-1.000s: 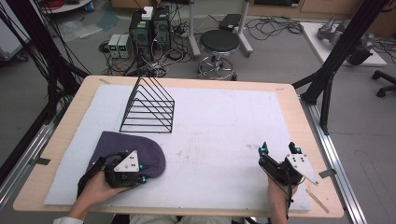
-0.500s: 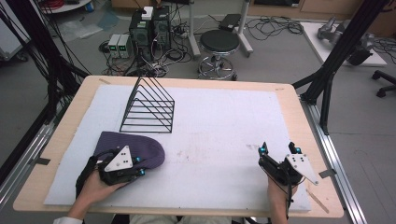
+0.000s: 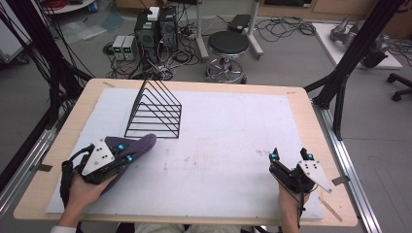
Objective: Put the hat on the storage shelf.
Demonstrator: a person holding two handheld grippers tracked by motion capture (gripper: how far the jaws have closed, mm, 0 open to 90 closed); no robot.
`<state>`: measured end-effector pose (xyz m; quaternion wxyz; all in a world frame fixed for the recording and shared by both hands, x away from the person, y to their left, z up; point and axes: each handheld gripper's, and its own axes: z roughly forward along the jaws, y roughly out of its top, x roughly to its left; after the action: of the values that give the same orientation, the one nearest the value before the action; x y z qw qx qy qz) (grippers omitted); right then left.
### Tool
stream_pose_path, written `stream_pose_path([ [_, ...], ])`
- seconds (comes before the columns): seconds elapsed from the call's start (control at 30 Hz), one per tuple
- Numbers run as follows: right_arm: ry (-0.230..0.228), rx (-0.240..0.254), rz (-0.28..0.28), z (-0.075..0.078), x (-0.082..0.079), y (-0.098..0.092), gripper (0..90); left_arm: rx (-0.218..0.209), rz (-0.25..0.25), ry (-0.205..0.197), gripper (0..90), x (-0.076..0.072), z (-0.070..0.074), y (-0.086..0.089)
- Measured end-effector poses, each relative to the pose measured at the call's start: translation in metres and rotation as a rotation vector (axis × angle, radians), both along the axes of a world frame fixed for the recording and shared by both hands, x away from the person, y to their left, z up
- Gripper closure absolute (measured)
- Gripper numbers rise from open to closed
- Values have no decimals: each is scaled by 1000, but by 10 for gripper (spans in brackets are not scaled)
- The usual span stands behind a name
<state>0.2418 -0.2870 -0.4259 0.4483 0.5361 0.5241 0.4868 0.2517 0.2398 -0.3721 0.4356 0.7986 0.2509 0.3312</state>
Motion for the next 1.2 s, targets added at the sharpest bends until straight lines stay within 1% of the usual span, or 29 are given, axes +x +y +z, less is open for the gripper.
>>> stream_pose_path([
  [0.1, 2, 4, 5, 0, 1, 1, 93, -13, 50, -57, 759, -3, 4, 4],
  [0.13, 2, 4, 5, 0, 1, 1, 93, -19, 56, -71, 759, -4, 6, 5],
  [0.17, 2, 0, 4, 0, 1, 1, 93, -34, 77, -100, 759, -5, 9, 7],
  [0.27, 3, -4, 11, 0, 1, 2, 93, -61, 99, -149, 759, -7, 16, 10],
  [0.33, 1, -9, 12, -1, 1, 2, 93, -63, 113, -181, 759, -8, 22, 10],
  [0.47, 6, -7, 15, -1, 2, 3, 93, -38, 150, -256, 759, -10, 35, 6],
  [0.53, 5, -8, 15, -1, 2, 3, 93, -41, 166, -296, 759, -12, 42, 4],
  [0.57, 7, -5, 15, -1, 1, 3, 93, -44, 172, -326, 759, -14, 47, 3],
  [0.6, 7, -5, 15, -1, 1, 3, 93, -49, 176, -343, 759, -16, 50, 2],
  [0.67, 6, -5, 16, -1, 1, 3, 93, -64, 184, -392, 758, -20, 56, -1],
  [0.73, 5, -5, 18, -1, 1, 3, 93, -86, 172, -424, 758, -25, 64, -4],
  [0.77, 3, -6, 20, -1, 1, 3, 93, -90, 162, -443, 758, -28, 68, -7],
  [0.8, 2, -6, 23, -1, 1, 3, 93, -89, 152, -452, 758, -30, 71, -8],
  [0.83, -1, -7, 26, -1, 1, 3, 93, -95, 133, -468, 758, -33, 77, -11],
  [0.9, -13, -6, 40, -1, 0, 4, 93, -99, 114, -483, 758, -36, 83, -14],
  [0.97, -17, -4, 47, -1, 0, 4, 93, -118, 73, -499, 758, -40, 92, -18],
  [1.0, -20, 11, 56, 0, -1, 6, 93, -123, 65, -505, 758, -41, 95, -19],
  [1.03, -36, 24, 76, 1, -1, 7, 93, -129, 50, -513, 758, -43, 99, -21],
  [1.07, -36, 24, 76, 1, -1, 7, 93, -132, 35, -523, 758, -44, 102, -24],
  [1.1, -46, 31, 89, 2, -2, 8, 93, -139, 23, -531, 758, -46, 105, -26],
  [1.13, -57, 41, 101, 3, -2, 10, 92, -143, 8, -541, 758, -47, 108, -28],
  [1.17, -82, 69, 132, 5, -3, 13, 93, -149, 0, -556, 758, -49, 112, -31],
  [1.2, -82, 69, 132, 5, -3, 13, 93, -159, -6, -562, 758, -49, 114, -33],
])
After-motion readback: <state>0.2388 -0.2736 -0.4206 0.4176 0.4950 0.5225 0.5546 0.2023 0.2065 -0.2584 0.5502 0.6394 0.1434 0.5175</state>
